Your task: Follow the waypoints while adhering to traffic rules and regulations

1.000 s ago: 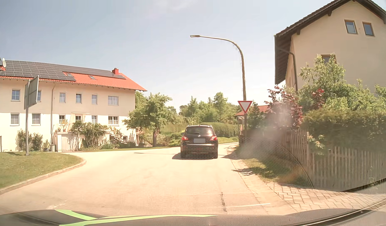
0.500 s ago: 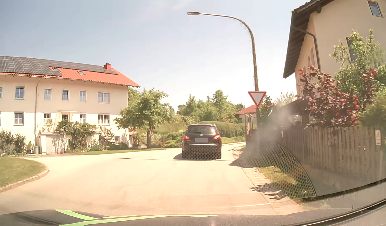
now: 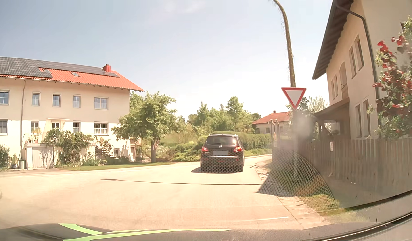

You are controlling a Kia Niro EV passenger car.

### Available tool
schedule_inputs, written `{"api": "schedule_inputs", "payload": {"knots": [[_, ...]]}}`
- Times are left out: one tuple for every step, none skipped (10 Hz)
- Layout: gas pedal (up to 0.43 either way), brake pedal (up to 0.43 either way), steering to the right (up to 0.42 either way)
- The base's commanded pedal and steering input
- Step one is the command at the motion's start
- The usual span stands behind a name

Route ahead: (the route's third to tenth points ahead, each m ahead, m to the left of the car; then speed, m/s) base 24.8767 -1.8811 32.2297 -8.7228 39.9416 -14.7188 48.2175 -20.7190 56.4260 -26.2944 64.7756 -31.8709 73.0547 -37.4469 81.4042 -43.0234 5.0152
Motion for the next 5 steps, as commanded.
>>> {"api": "schedule_inputs", "payload": {"knots": [[0.0, 0.006, -0.008], [0.0, 0.0, -0.013], [0.0, 0.0, -0.018], [0.0, 0.0, -0.02], [0.0, 0.0, -0.02]]}}
